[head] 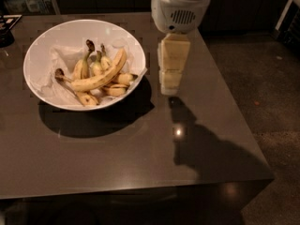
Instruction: Pick banana from white bowl
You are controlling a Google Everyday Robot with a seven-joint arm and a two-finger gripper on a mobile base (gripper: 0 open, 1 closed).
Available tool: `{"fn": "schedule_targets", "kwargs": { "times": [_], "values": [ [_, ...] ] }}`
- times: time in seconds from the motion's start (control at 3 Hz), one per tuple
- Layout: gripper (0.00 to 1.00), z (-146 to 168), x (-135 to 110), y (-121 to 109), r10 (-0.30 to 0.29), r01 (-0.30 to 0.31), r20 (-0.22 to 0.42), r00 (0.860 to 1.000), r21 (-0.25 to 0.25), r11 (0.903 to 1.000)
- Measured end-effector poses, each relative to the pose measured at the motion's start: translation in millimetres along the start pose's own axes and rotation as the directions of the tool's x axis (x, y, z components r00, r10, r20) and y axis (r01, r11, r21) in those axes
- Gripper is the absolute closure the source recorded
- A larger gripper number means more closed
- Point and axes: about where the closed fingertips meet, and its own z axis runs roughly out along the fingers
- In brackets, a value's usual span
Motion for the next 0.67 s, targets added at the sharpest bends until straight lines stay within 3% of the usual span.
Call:
{"fn": "schedule_targets", "kwargs": {
  "times": [0.33,0.67],
  "values": [
    [0.0,16,-46,-22,-0.118,0.118,0.018,0.993,-0.003,0.993],
    [0.0,37,-74,-31,-0.196,0.196,0.013,0.981,-0.025,0.9803]
  ]
}}
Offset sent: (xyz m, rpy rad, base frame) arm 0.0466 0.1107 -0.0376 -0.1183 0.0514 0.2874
